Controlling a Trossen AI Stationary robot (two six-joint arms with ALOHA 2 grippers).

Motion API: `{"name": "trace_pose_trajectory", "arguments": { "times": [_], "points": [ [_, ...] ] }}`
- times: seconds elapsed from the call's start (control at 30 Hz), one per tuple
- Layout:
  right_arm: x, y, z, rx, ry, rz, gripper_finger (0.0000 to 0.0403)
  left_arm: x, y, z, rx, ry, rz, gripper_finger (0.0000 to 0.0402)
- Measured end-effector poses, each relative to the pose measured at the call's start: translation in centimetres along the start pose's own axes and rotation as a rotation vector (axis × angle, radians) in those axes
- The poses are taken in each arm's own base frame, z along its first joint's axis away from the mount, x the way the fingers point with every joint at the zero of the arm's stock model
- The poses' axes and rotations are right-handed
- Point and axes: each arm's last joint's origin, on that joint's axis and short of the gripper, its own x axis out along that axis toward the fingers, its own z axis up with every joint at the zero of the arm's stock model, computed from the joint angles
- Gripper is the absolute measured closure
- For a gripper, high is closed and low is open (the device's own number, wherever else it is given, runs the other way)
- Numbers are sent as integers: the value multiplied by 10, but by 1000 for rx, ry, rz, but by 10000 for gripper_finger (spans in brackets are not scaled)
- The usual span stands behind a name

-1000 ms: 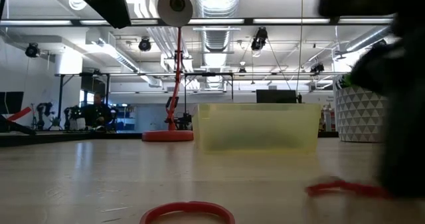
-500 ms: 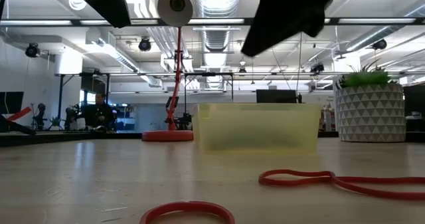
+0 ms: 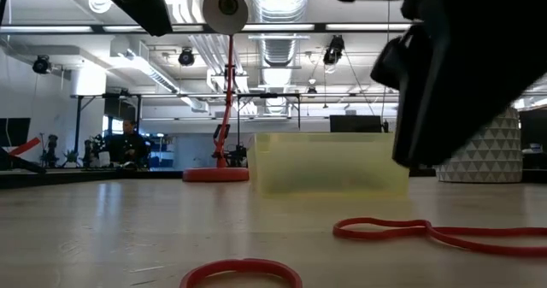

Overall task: Pick and place rubber bands into bin
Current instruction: Put the red rubber band into the yellow bin

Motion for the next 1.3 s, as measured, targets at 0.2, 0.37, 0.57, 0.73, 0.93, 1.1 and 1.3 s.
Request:
{"name": "trace_pose_trajectory", "arguments": {
  "times": [0.2,0.37,0.57,0.73,0.93,1.1,1.3],
  "points": [
    [11,3,-8,-18,15,-29,239,0,0,0,1,0,0,213],
    [20,5,-9,-22,6,-35,210,0,0,0,1,0,1,213],
    [39,7,-13,-27,11,-27,213,1,0,-1,2,3,4,213],
    [48,5,-16,-29,37,-48,247,4,2,-5,8,16,14,213],
    [52,0,-18,-27,53,-69,337,7,3,-8,11,26,23,213],
    [53,-5,-17,-20,63,-74,389,9,4,-10,13,31,26,213],
    [36,-12,-11,-16,34,-131,394,10,4,-10,15,33,28,213]
  ]
}}
